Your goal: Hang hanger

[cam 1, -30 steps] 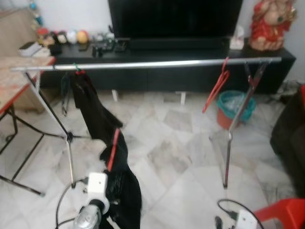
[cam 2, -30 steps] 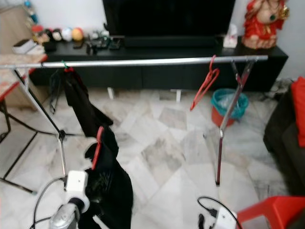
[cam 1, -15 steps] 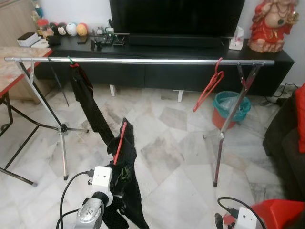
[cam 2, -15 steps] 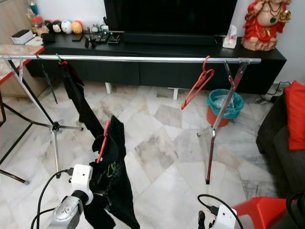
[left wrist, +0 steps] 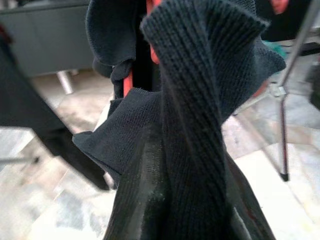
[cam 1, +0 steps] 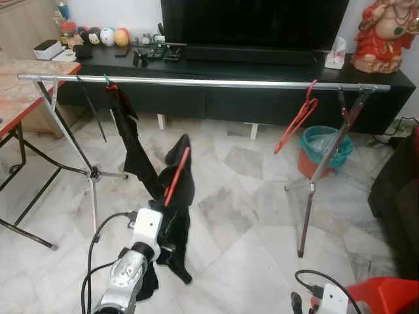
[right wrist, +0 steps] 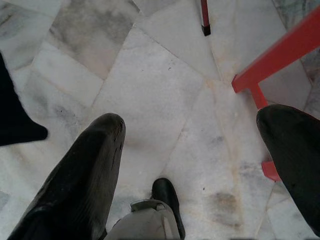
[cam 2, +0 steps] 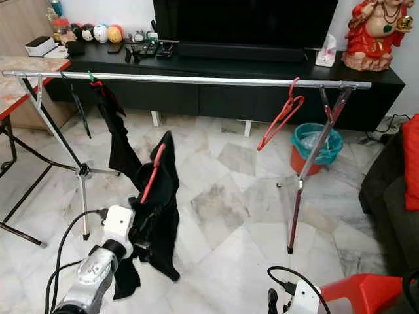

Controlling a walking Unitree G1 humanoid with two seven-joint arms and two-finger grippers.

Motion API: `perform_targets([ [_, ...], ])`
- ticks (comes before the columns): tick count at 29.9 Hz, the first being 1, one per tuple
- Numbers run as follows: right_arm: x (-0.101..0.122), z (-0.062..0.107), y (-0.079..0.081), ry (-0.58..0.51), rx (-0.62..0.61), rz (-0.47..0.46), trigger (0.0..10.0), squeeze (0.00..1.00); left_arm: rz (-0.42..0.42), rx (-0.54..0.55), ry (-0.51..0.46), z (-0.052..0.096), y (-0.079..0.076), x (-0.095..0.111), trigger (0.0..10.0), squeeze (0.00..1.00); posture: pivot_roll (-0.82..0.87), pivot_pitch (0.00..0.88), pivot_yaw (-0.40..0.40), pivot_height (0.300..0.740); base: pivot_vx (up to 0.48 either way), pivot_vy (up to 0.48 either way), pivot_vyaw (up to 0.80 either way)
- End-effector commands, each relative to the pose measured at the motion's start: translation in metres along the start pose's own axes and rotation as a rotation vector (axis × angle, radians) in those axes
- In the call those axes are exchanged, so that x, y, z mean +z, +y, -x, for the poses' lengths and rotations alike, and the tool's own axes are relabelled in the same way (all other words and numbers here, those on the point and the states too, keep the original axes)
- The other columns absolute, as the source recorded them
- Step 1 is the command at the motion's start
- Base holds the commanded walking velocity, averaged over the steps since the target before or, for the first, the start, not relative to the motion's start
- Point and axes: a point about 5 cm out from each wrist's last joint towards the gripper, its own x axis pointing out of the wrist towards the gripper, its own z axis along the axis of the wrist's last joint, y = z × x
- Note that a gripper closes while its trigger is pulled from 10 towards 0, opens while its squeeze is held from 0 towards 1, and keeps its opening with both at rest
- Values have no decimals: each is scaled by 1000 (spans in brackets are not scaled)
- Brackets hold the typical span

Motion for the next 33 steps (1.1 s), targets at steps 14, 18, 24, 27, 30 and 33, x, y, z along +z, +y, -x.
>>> perform_targets([
  [14, -9, 2, -6, 60, -10, 9, 10000, 0, -49, 258, 98, 3, 34, -5, 10000, 0, -4, 17, -2, 740, 0, 0, 0],
  [18, -11, 2, -6, 67, -9, 13, 10000, 0, -73, 264, 83, 1, 35, -1, 10000, 0, -4, 17, -2, 740, 0, 0, 0],
  [24, -12, 3, -5, 75, -5, 23, 10000, 0, -86, 342, 126, 3, 39, -6, 10000, 0, -5, 17, -5, 740, 0, 0, 0],
  [27, -13, 3, -6, 81, -6, 29, 10000, 0, -133, 319, 121, 2, 35, -5, 10000, 0, -2, 18, -5, 740, 0, 0, 0],
  [30, -13, 3, -7, 84, -7, 31, 10000, 0, -101, 250, 74, -1, 25, -1, 10000, 0, -6, 17, -7, 740, 0, 0, 0],
  [33, -13, 3, -8, 85, -7, 33, 10000, 0, -55, 159, -5, -5, 11, 8, 10000, 0, -7, 15, -6, 740, 0, 0, 0],
])
